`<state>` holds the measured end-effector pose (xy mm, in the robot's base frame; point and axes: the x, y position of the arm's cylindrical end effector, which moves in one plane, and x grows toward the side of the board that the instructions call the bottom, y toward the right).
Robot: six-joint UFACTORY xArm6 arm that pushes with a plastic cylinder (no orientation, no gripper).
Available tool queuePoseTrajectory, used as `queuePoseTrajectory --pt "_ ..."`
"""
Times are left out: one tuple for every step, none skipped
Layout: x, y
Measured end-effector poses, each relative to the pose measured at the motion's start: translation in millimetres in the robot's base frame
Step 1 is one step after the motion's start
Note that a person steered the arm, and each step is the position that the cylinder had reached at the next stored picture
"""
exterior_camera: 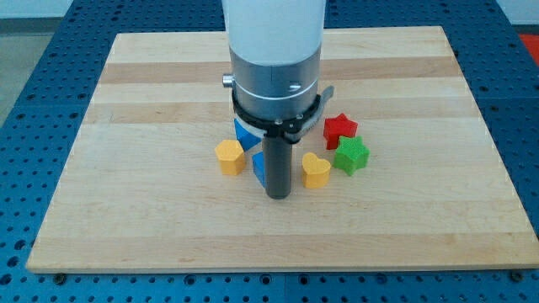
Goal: Push the blue cube towards left and up a bit
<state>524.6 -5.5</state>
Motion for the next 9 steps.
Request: queuePoseTrajectory --pt "-4.4 8.4" --pt "-12.7 39.9" --pt "-33.7 57.2" --pt "-40.5 47.1" --pt "-40.5 20.8" --pt "-33.1 -20.3" --pt "-6.4 -66.5" --pt "5.1 -68.6" --pt "8.9 -63.5"
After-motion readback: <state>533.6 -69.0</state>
